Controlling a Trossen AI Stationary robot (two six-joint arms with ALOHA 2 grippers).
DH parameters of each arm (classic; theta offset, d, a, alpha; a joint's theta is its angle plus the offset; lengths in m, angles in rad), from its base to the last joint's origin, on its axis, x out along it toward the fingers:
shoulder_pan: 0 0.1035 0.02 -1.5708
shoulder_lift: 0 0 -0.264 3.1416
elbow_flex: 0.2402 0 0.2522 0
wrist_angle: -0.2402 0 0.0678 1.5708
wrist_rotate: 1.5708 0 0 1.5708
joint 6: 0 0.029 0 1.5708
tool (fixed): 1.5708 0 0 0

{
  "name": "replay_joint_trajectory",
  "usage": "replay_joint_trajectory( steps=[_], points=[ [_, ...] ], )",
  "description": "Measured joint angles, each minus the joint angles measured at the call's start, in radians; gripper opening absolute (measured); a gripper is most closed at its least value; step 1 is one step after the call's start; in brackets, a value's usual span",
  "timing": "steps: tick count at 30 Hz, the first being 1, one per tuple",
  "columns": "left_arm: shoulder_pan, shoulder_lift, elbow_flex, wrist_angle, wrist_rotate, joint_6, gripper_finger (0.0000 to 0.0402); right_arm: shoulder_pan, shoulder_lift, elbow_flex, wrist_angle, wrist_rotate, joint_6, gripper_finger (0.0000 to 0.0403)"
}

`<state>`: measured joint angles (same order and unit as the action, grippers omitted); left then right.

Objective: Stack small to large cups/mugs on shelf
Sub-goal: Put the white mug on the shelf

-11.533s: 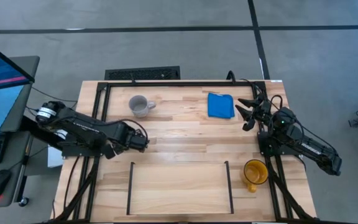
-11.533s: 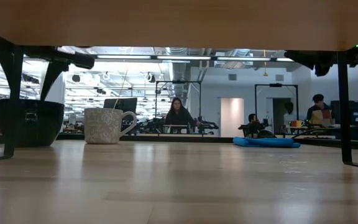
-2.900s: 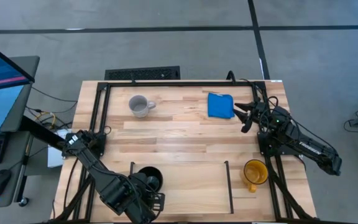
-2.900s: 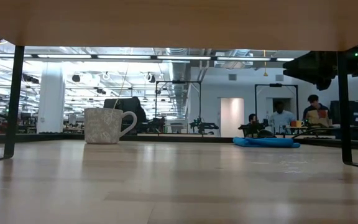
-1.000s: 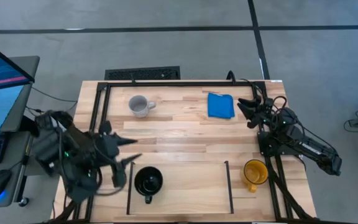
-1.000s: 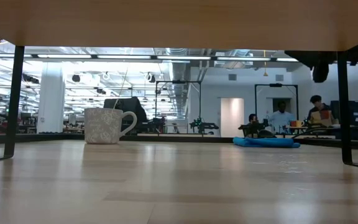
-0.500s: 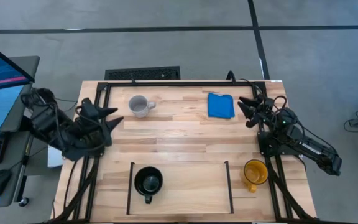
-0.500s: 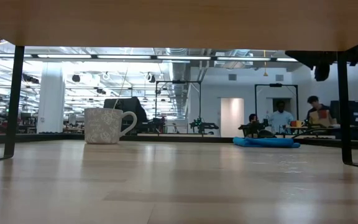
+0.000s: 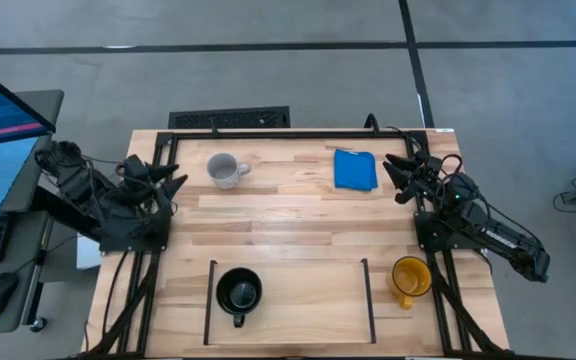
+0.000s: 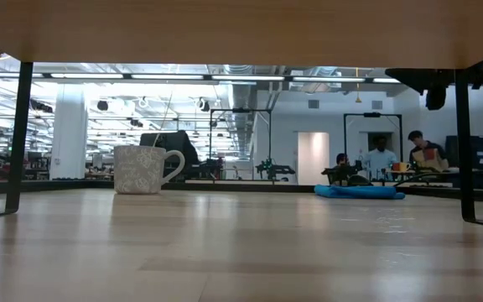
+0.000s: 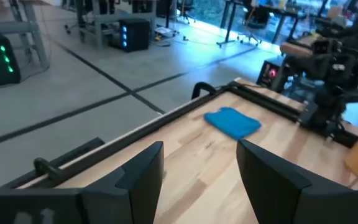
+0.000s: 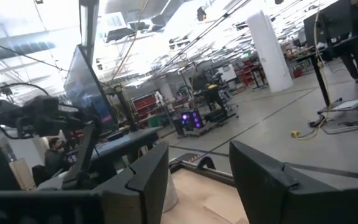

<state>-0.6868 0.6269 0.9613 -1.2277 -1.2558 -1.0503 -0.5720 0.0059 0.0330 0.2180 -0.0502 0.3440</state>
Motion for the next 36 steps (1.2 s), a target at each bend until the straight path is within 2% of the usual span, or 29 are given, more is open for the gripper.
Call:
replay_joint_trajectory(
  steps=[4,12,20,27,30,36],
  points=[
    [0.001,-0.078,-0.05,0.084,-0.017,0.116,0.0194,0.0,0.0,0.0,0.0,0.0,-0.012,0.0192],
    [0.0,-0.193,-0.171,0.382,-0.003,0.465,0.0194,0.0,0.0,0.0,0.0,0.006,-0.012,0.0193],
    [0.002,-0.295,-0.273,0.457,0.02,0.49,0.0194,0.0,0.0,0.0,0.0,0.056,-0.004,0.0192],
    [0.025,-0.315,-0.358,0.583,0.022,0.519,0.0194,0.0,0.0,0.0,0.001,0.056,-0.004,0.0192],
    [0.051,-0.313,-0.392,0.671,0.093,0.574,0.0194,0.0,0.0,0.0,0.001,0.056,-0.004,0.0193],
    [0.15,-0.313,-0.461,0.961,0.267,0.781,0.0194,0.0,0.0,0.0,0.001,0.056,-0.004,0.0192]
  ],
)
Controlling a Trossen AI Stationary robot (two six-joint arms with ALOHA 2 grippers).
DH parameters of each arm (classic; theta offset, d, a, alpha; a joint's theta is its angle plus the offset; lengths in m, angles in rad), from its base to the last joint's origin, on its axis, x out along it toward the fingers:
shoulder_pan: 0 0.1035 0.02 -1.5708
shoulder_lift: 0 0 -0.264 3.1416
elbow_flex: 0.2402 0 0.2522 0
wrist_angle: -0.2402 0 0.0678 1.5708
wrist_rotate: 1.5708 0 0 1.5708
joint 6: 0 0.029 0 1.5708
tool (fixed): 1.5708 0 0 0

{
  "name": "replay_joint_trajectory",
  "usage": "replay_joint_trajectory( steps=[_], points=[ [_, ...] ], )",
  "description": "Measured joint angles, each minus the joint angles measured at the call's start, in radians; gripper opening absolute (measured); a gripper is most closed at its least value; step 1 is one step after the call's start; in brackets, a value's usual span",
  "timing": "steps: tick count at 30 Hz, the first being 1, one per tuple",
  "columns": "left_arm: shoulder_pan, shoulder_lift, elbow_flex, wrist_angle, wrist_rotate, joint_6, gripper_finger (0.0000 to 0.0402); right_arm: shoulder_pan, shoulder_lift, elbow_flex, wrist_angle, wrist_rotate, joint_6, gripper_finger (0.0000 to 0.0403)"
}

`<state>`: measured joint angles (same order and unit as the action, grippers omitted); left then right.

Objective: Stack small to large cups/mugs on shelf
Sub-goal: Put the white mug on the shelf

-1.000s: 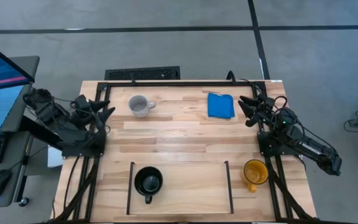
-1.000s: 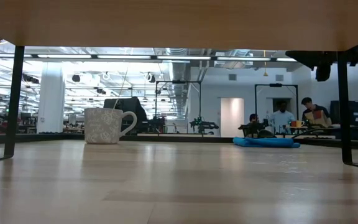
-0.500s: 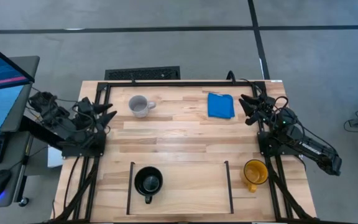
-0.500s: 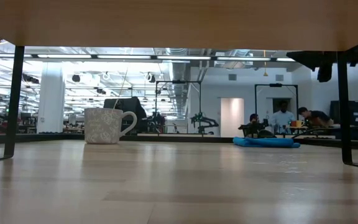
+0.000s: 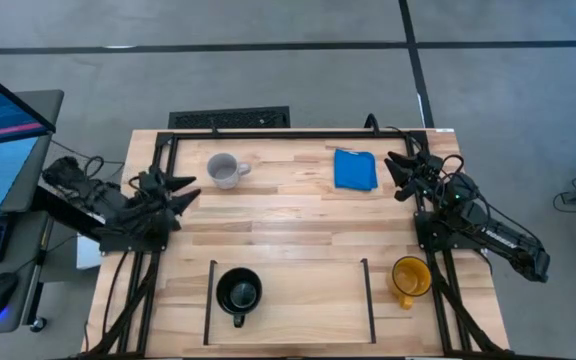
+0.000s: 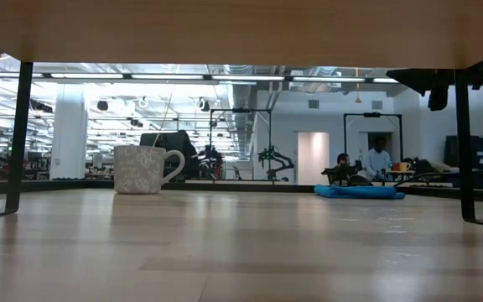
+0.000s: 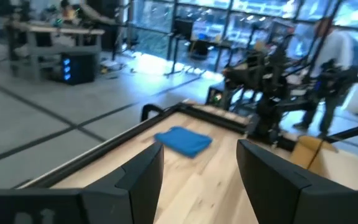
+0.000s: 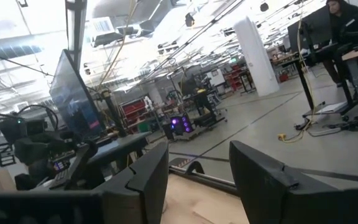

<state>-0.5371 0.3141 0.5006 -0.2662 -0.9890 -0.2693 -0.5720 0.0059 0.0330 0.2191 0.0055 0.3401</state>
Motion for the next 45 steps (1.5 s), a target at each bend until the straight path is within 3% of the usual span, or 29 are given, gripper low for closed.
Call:
replay_joint_trajectory(
  steps=[5,14,21,26,34,45],
  points=[
    [0.126,0.007,-0.041,0.09,0.13,0.053,0.0194,0.0,0.0,0.0,0.0,0.0,0.0,0.0192],
    [0.38,0.047,-0.064,0.077,0.257,-0.046,0.0194,0.0,0.0,0.0,0.0,0.0,0.001,0.0193],
    [0.589,0.163,-0.064,0.086,0.495,-0.061,0.0194,0.0,0.0,0.0,0.0,0.0,0.001,0.0192],
    [0.709,0.189,-0.064,0.116,0.515,-0.032,0.0194,0.0,0.0,0.0,-0.001,0.0,0.001,0.0193],
    [0.903,0.225,-0.063,0.04,0.654,-0.109,0.0194,0.0,0.0,0.0,-0.001,0.0,0.001,0.0192],
    [1.063,0.356,-0.062,0.039,0.801,-0.176,0.0195,0.0,0.0,0.0,-0.001,0.0,0.001,0.0193]
  ],
)
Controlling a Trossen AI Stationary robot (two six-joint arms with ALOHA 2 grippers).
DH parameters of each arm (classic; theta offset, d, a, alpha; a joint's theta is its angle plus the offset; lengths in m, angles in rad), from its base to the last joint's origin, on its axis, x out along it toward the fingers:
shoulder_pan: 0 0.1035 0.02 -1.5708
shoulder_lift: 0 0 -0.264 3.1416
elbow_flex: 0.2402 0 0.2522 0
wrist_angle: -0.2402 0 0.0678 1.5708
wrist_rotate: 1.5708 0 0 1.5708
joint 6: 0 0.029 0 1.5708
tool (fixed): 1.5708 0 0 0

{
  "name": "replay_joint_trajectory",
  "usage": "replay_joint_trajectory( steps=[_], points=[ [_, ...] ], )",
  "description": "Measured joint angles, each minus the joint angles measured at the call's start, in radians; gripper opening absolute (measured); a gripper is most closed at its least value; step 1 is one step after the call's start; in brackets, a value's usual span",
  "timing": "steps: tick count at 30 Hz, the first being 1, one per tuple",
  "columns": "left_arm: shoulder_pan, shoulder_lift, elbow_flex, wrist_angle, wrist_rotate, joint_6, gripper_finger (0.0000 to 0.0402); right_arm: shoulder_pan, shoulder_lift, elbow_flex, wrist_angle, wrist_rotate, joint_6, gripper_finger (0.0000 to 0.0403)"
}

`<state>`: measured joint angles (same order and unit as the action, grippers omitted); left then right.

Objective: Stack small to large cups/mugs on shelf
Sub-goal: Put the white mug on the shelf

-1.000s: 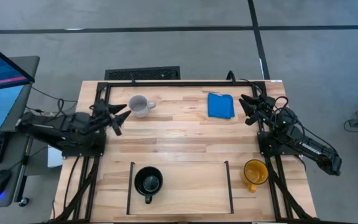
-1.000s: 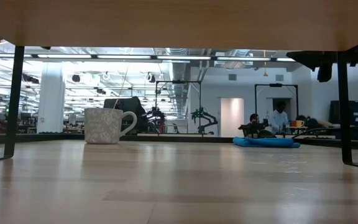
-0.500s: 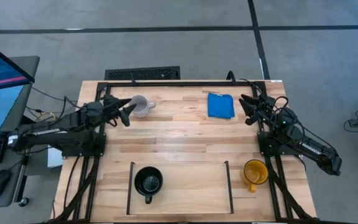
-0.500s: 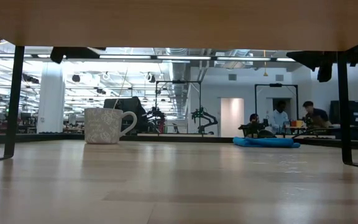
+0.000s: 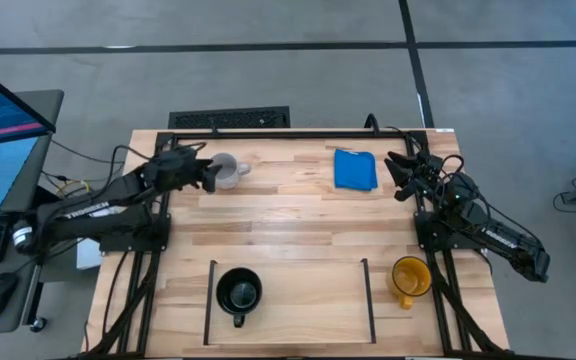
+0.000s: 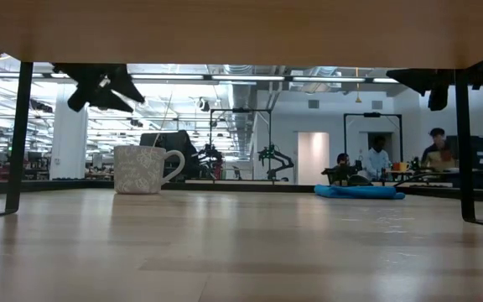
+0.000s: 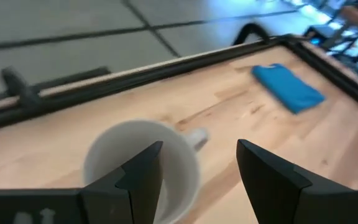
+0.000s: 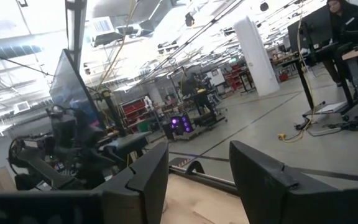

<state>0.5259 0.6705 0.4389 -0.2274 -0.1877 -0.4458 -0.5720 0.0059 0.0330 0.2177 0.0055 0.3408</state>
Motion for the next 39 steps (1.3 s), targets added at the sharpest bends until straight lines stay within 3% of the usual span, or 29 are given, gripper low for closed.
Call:
replay_joint_trajectory(
  steps=[17,39],
  points=[
    [0.185,0.155,0.007,-0.014,-0.006,-0.12,0.0195,0.001,0.0,0.0,0.0,-0.004,0.0,0.0193],
    [0.196,0.153,0.013,0.003,-0.007,-0.093,0.0195,0.001,0.0,0.0,0.0,-0.004,0.0,0.0193]
  ],
)
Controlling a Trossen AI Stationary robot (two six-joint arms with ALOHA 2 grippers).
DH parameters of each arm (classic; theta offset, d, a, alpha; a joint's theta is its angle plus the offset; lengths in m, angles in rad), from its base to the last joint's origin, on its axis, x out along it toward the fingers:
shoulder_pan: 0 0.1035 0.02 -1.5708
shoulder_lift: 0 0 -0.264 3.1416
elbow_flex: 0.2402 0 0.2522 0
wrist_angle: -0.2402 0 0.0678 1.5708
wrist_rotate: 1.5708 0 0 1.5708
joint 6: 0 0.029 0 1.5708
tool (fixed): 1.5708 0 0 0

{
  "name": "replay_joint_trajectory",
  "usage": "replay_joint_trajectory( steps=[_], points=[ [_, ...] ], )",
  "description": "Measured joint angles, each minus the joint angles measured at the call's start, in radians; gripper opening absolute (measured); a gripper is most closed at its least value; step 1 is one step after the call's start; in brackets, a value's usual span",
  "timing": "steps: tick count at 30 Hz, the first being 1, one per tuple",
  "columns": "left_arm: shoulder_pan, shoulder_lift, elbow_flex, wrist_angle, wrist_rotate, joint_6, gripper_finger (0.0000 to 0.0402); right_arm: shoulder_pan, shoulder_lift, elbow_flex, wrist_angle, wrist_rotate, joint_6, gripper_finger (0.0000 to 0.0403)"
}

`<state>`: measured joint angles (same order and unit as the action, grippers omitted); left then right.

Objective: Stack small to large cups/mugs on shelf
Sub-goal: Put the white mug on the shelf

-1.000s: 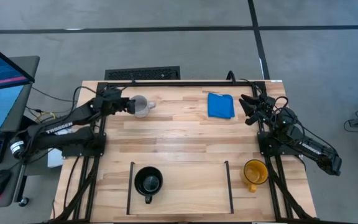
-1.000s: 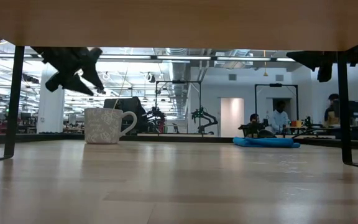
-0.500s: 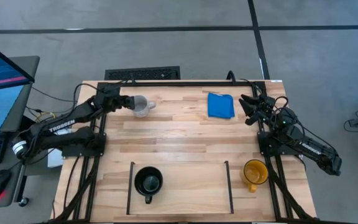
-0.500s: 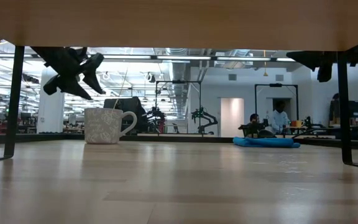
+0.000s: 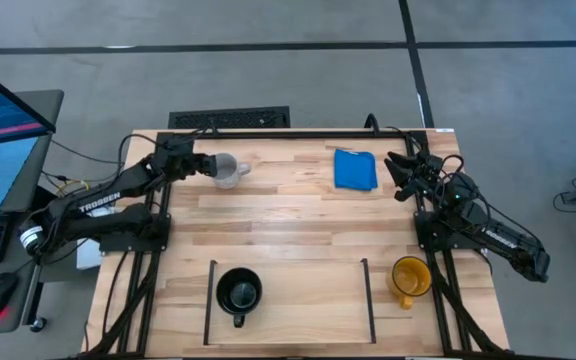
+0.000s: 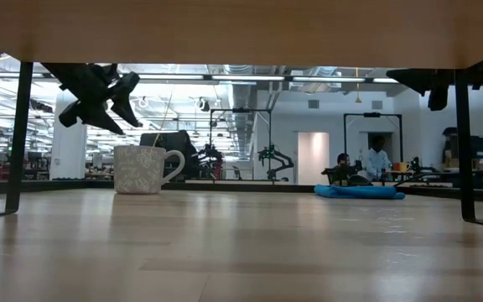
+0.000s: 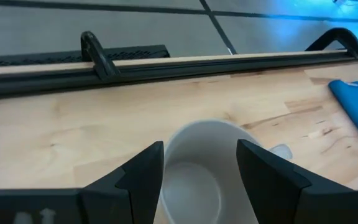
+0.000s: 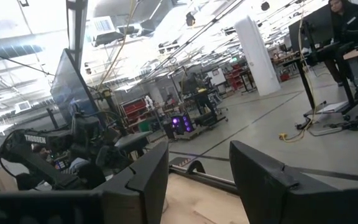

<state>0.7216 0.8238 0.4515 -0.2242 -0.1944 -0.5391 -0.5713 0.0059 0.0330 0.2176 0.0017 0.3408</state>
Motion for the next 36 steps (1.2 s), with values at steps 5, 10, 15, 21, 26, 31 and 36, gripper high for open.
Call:
replay_joint_trajectory(
  steps=[5,10,15,21,26,31,36],
  points=[
    [0.0,0.0,0.0,-0.054,0.002,-0.01,0.0194,0.0,0.0,0.0,0.0,0.0,0.0,0.0192],
    [0.0,0.0,0.0,-0.127,-0.001,-0.051,0.0194,0.0,0.0,0.0,0.0,0.0,0.0,0.0192],
    [0.0,0.0,0.0,-0.131,0.01,-0.067,0.0194,0.0,0.0,0.0,0.0,0.0,0.0,0.0193],
    [-0.001,0.011,0.0,-0.153,0.015,-0.075,0.0194,0.0,0.0,0.0,0.0,0.0,0.0,0.0192],
    [-0.002,0.068,0.0,-0.168,0.054,-0.1,0.0194,0.0,0.0,0.0,0.001,0.0,0.018,0.0193],
    [-0.002,0.129,0.002,-0.145,0.059,-0.102,0.0194,0.0,0.0,0.0,0.001,0.0,0.018,0.0193],
    [-0.002,0.165,0.003,-0.103,0.059,-0.063,0.0194,0.0,0.0,0.0,0.001,0.0,0.018,0.0192]
  ],
)
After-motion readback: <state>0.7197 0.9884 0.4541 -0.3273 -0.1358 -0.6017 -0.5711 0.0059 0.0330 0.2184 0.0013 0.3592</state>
